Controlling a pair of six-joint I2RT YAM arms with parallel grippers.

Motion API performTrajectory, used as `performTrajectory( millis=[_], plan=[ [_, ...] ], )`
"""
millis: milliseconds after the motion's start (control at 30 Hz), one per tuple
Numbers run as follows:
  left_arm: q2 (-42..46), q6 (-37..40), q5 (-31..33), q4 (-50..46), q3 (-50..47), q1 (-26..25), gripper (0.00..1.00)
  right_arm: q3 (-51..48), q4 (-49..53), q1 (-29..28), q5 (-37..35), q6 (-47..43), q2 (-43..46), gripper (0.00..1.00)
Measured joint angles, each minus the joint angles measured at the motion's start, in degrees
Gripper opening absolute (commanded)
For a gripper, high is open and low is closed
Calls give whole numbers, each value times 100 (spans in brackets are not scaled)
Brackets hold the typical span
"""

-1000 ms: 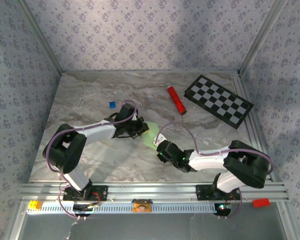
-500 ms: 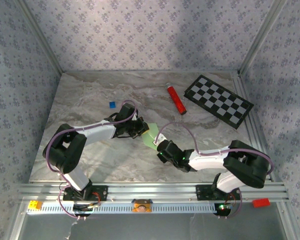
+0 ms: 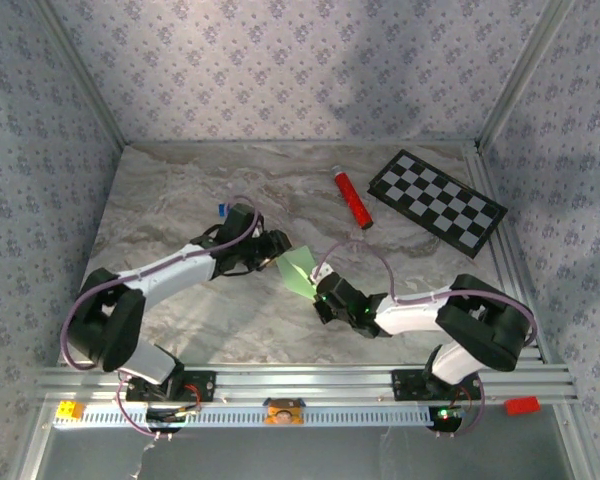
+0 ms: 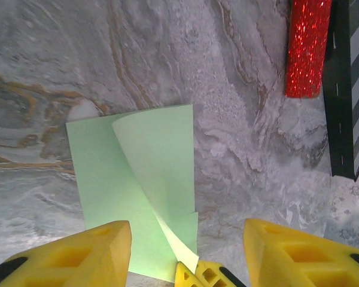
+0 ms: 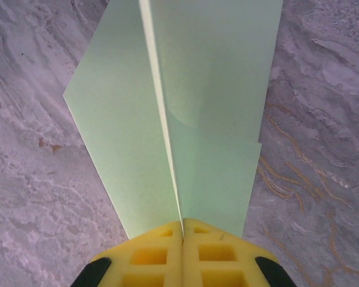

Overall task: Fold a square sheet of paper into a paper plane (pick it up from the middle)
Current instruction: Fourth fold the wing at the center of the table.

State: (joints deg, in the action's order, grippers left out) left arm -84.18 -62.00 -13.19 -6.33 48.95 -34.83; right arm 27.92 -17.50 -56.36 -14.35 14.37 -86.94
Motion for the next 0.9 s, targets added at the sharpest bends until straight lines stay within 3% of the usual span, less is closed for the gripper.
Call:
performTrajectory(
  millis=[100,333,633,900],
  plan=[
    [90,2,96,-26,-85,42,49,9,-111,131,284,131,-31,1],
    [44,72,20,9,-175,70,28,11,-358,728,1421,686,-122,1],
    [-479,92,-417,282,-177,70,15,170,-505,1174,2533,1281,-385,0],
    [-743,90,-743,518,-175,66,7,273,-503,1379,3093,1648,-535,0]
  ],
)
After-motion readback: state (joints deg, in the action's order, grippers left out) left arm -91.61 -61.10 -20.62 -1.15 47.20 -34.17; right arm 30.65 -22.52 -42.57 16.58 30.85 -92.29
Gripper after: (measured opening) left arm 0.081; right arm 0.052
